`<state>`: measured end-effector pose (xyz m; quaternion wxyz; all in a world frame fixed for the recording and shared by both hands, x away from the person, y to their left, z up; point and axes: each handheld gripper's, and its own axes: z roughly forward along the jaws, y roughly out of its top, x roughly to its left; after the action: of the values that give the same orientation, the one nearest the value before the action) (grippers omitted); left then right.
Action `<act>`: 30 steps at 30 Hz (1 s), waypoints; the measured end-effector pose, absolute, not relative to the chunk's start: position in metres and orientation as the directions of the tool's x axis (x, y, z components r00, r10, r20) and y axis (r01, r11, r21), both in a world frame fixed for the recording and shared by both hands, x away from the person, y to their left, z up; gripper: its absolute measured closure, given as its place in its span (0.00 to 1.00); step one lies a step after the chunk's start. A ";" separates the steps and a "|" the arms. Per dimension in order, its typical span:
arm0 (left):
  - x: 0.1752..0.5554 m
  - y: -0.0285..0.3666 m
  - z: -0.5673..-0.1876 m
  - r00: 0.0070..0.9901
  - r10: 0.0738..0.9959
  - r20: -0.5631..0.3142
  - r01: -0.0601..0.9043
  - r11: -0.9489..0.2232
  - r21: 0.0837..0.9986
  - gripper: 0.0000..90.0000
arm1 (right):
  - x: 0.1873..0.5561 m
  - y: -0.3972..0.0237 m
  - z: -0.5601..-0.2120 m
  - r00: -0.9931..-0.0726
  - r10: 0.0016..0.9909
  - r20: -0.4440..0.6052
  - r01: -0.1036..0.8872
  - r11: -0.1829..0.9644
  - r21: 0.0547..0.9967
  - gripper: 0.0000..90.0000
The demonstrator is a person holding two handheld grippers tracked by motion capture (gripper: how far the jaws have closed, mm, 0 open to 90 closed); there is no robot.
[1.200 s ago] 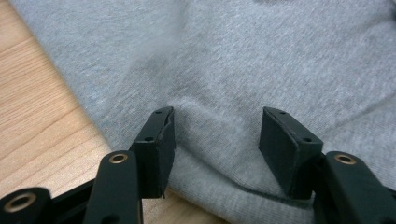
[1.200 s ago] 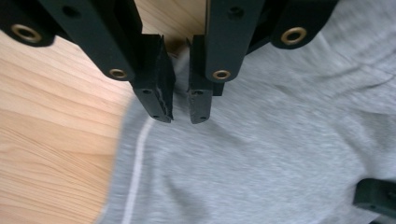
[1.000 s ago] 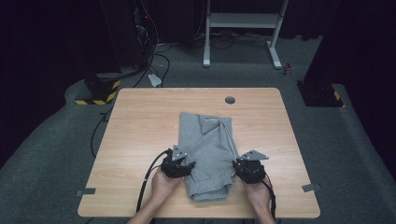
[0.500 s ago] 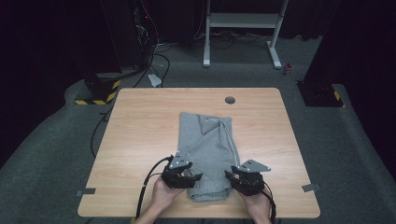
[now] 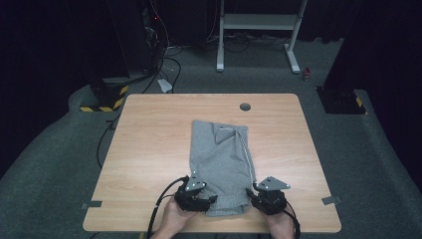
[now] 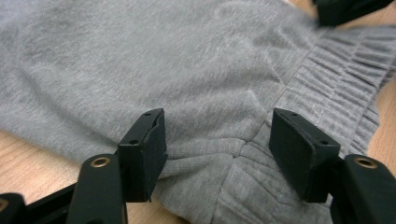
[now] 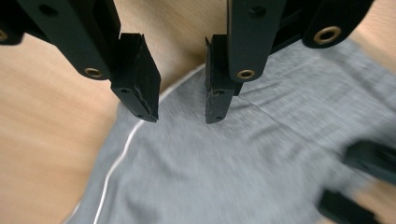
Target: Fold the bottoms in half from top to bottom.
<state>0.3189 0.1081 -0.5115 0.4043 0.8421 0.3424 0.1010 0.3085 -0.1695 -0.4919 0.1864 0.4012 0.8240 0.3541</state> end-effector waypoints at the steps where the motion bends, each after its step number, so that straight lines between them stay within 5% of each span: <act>1: 0.319 0.108 -0.512 0.745 0.657 -0.113 0.499 -0.436 0.749 0.40 | 0.307 -0.170 -0.489 -0.612 0.791 -0.021 0.517 0.420 0.746 0.72; 5: 0.319 0.108 -0.513 0.743 0.660 -0.113 0.498 -0.432 0.752 0.40 | 0.297 -0.166 -0.480 -0.658 0.752 0.037 0.496 0.396 0.773 0.71; 15: 0.317 0.112 -0.513 0.739 0.667 -0.098 0.485 -0.425 0.764 0.38 | 0.292 -0.175 -0.511 -0.635 0.772 -0.019 0.575 0.489 0.656 0.72; 22: 0.319 0.114 -0.500 0.739 0.667 -0.095 0.474 -0.415 0.776 0.42 | 0.298 -0.175 -0.475 -0.610 0.792 0.003 0.512 0.391 0.765 0.72; 30: 0.344 0.116 -0.497 0.692 0.718 -0.081 0.514 -0.410 0.754 0.42 | 0.332 -0.137 -0.482 -0.634 0.774 0.013 0.523 0.416 0.744 0.68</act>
<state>0.3439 0.1164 -0.4967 0.3967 0.8298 0.3710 0.1284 0.3320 -0.1372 -0.4817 0.1688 0.3933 0.8243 0.3707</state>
